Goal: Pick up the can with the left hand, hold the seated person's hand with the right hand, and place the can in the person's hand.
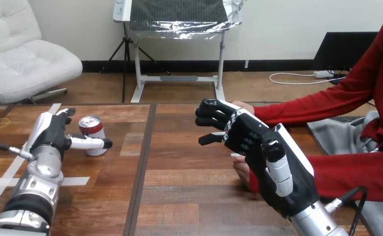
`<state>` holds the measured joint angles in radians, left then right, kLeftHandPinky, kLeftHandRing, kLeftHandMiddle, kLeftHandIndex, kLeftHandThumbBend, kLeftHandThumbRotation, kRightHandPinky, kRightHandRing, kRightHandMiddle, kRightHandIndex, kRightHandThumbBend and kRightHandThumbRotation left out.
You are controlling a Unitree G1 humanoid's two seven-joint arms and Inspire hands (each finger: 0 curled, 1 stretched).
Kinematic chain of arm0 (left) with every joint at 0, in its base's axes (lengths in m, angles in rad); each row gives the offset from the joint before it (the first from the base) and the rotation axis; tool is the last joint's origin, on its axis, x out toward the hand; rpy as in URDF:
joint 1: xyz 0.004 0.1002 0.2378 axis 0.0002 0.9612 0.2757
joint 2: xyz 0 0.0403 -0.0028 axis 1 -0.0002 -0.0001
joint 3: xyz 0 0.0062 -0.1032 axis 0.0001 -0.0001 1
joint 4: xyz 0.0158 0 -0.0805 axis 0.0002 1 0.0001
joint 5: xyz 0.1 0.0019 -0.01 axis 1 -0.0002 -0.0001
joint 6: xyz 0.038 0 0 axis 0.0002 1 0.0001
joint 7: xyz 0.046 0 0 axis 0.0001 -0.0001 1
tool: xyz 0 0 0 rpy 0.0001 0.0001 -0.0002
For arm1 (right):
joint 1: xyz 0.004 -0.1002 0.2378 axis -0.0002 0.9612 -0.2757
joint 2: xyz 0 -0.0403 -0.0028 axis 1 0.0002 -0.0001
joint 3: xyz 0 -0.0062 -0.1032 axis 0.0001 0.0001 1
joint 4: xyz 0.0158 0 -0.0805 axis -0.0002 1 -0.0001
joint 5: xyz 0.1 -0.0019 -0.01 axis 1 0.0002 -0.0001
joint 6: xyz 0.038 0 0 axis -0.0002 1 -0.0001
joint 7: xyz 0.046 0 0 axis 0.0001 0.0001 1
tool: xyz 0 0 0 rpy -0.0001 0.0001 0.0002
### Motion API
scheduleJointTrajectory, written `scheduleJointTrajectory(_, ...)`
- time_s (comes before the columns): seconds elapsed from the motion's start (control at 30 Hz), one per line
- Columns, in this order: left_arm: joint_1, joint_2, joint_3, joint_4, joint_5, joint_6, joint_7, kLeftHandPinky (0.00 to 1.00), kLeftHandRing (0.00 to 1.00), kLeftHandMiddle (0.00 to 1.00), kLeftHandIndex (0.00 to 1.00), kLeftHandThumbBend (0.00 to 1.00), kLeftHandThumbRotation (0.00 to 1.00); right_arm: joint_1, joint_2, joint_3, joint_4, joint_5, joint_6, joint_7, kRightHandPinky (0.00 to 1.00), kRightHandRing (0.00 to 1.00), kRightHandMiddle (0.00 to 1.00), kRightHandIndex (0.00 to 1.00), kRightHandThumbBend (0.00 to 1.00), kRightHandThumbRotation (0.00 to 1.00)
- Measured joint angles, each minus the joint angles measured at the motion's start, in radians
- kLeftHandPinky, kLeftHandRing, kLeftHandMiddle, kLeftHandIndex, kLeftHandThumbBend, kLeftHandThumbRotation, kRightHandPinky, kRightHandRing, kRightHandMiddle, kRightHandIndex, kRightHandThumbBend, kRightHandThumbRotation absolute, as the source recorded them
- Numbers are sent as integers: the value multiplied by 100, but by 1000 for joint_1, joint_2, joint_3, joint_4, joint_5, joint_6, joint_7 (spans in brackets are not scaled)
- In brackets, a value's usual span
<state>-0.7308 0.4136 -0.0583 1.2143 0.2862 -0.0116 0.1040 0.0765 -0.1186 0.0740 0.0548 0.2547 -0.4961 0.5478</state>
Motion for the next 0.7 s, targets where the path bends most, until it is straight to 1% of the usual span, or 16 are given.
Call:
scheduleJointTrajectory(0.43,-8,0,-18,0,10,9,-13,76,87,87,85,82,19,0,0,0,0,0,-2,-2,69,82,83,83,87,100)
scheduleJointTrajectory(0.7,-19,1,-29,0,31,9,-28,77,88,88,85,82,21,0,1,0,0,2,-2,-2,67,81,82,82,87,100)
